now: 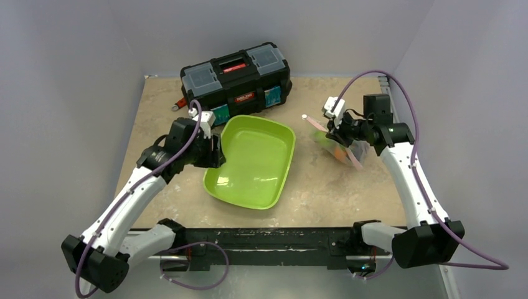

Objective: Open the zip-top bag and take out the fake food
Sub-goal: Move the bin to the center of the board, then adjust the zipper food storage bag at the center of the board.

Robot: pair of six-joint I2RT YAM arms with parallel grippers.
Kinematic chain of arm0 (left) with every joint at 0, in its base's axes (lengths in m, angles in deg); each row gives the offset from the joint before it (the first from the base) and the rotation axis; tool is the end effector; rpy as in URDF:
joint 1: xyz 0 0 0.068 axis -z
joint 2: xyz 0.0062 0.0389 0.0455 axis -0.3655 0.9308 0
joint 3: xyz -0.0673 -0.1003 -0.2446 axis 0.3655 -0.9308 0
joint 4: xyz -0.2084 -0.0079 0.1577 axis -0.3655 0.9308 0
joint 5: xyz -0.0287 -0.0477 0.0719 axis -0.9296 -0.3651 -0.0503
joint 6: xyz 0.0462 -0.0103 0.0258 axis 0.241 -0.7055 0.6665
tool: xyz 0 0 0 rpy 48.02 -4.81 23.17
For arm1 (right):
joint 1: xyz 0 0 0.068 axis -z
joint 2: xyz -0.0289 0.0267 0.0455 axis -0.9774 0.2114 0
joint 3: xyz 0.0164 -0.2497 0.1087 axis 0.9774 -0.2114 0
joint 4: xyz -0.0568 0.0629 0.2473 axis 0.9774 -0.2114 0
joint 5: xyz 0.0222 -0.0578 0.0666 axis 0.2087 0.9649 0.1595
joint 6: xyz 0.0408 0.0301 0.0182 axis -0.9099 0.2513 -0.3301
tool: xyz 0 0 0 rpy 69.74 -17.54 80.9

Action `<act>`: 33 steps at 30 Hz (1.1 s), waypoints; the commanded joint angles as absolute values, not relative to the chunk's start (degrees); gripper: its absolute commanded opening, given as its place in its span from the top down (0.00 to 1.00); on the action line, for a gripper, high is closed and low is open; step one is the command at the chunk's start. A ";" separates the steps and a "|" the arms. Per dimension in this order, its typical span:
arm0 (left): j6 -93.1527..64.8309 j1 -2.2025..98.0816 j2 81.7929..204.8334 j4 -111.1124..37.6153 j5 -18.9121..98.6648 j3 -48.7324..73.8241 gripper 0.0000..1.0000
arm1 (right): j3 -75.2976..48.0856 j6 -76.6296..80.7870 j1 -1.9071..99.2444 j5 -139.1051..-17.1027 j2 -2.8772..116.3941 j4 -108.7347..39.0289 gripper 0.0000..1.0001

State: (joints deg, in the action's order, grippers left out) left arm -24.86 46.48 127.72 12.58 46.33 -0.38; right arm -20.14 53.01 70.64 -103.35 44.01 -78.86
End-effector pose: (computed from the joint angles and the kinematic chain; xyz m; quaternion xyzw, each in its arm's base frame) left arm 0.1866 -0.0883 0.3181 0.0282 0.9324 -0.1579 0.3239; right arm 0.2373 0.0492 0.3502 -0.4818 0.7474 0.1278 0.4392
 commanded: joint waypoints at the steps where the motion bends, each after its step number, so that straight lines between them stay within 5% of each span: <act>1: -24.21 46.78 120.94 -6.26 28.97 -7.10 0.45 | -14.11 59.75 69.64 -104.17 44.65 -87.25 1.00; 13: -3.56 65.20 127.23 -47.66 25.08 -17.72 0.24 | -7.10 83.80 69.65 -113.68 44.21 -110.40 1.00; 25: 2.35 70.12 149.97 -84.89 18.44 -16.92 0.23 | -10.87 89.53 69.57 -119.88 44.35 -113.52 1.00; 33: 0.44 71.62 157.88 -90.54 18.82 -12.22 0.32 | -9.96 88.51 69.54 -120.96 44.57 -113.53 1.00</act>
